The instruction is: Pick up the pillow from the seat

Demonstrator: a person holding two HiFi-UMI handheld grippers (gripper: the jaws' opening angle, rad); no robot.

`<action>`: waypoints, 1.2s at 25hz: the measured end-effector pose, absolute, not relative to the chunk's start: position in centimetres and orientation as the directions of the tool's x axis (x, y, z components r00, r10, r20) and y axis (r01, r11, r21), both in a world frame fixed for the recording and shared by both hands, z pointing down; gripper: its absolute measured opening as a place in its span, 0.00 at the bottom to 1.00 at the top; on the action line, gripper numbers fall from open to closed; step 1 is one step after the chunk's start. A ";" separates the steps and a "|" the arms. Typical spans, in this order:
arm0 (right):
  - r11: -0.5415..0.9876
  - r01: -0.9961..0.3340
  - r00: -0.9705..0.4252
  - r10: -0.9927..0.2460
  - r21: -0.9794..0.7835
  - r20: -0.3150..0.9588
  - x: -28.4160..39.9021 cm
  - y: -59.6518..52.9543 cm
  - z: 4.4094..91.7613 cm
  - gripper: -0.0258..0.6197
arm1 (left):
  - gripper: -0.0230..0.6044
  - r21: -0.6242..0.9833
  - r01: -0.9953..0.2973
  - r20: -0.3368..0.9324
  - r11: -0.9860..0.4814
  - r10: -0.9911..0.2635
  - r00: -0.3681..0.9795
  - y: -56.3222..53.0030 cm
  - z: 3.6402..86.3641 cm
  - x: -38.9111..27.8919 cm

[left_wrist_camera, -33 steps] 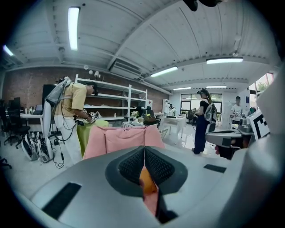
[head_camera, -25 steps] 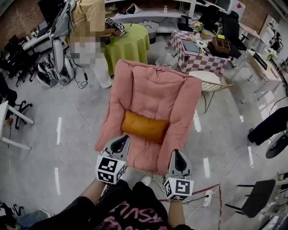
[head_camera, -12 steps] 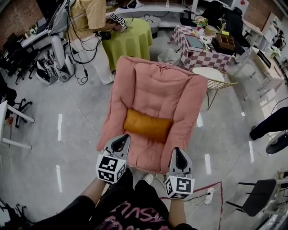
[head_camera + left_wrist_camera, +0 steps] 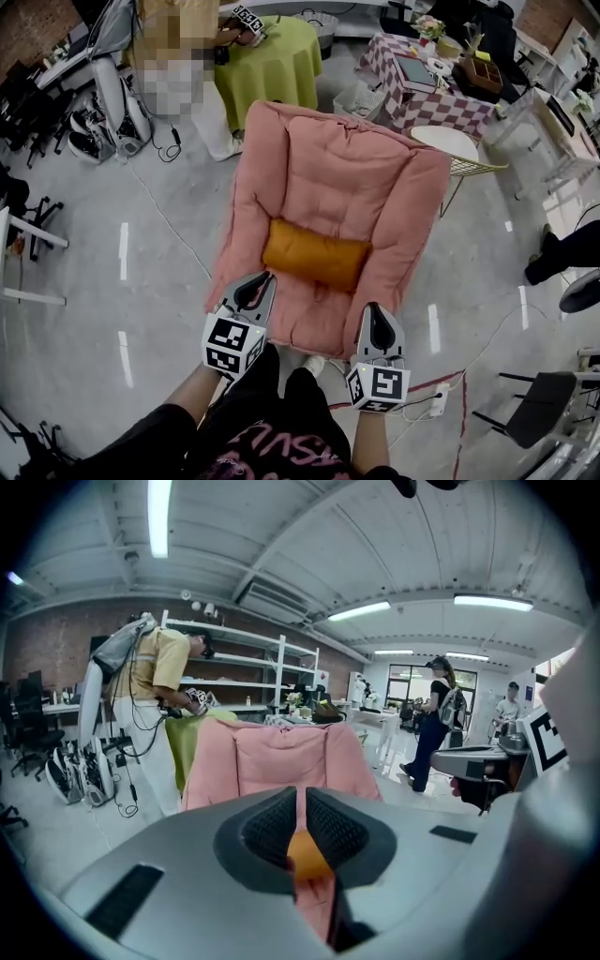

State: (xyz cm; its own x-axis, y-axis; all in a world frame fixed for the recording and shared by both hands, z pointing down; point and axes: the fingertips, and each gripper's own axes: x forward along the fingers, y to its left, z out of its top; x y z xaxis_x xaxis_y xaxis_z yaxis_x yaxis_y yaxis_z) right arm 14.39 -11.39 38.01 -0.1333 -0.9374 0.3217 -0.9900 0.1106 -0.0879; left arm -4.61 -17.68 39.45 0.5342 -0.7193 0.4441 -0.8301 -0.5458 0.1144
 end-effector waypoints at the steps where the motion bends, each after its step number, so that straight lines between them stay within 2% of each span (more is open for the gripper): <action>1: 0.111 -0.990 -0.134 -0.935 -0.087 0.327 14.2 -11.7 38.4 0.07 | 0.05 0.115 -0.831 0.448 -0.545 -0.718 0.533 -18.0 39.9 -4.8; 5: 0.112 -0.989 -0.138 -0.926 -0.093 0.350 13.8 -13.0 40.0 0.07 | 0.06 0.127 -0.827 0.477 -0.547 -0.698 0.535 -19.0 42.1 -5.1; 9: 0.130 -0.987 -0.157 -0.913 -0.097 0.375 13.1 -14.3 42.1 0.07 | 0.16 0.151 -0.823 0.500 -0.548 -0.676 0.541 -20.2 44.6 -4.9; 17: 0.117 -0.986 -0.157 -0.892 -0.118 0.425 13.4 -17.1 47.0 0.08 | 0.23 0.158 -0.826 0.543 -0.541 -0.651 0.530 -23.4 50.2 -4.8; 18: 0.114 -0.986 -0.157 -0.888 -0.124 0.432 13.6 -17.5 47.8 0.11 | 0.24 0.165 -0.827 0.551 -0.538 -0.645 0.530 -23.8 51.0 -4.7; 19: 0.111 -0.986 -0.156 -0.885 -0.127 0.439 13.8 -18.0 48.5 0.19 | 0.25 0.172 -0.827 0.559 -0.535 -0.638 0.530 -24.2 51.8 -4.5; 20: 0.104 -0.987 -0.149 -0.882 -0.124 0.446 14.1 -18.4 49.2 0.21 | 0.26 0.178 -0.827 0.566 -0.533 -0.632 0.529 -24.6 52.6 -4.3; 22: 0.091 -0.990 -0.132 -0.878 -0.110 0.460 14.6 -19.3 50.5 0.16 | 0.27 0.184 -0.827 0.584 -0.531 -0.618 0.527 -25.2 54.2 -4.1; 24: 0.086 -0.989 -0.132 -0.868 -0.118 0.479 14.6 -20.0 52.1 0.16 | 0.29 0.192 -0.825 0.603 -0.532 -0.599 0.527 -25.8 55.9 -4.0; 30: 0.077 -0.987 -0.144 -0.830 -0.144 0.540 14.7 -21.5 58.5 0.30 | 0.34 0.198 -0.834 0.652 -0.515 -0.566 0.504 -27.2 62.1 -4.2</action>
State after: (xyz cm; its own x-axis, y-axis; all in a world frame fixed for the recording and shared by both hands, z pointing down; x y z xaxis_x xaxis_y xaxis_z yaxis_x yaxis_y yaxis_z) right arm 14.75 -21.45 58.45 -0.1436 -0.8296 0.5396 -0.9865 0.0768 -0.1445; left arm -4.16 -27.17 62.12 0.5042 -0.5663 0.6520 -0.8341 -0.5150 0.1976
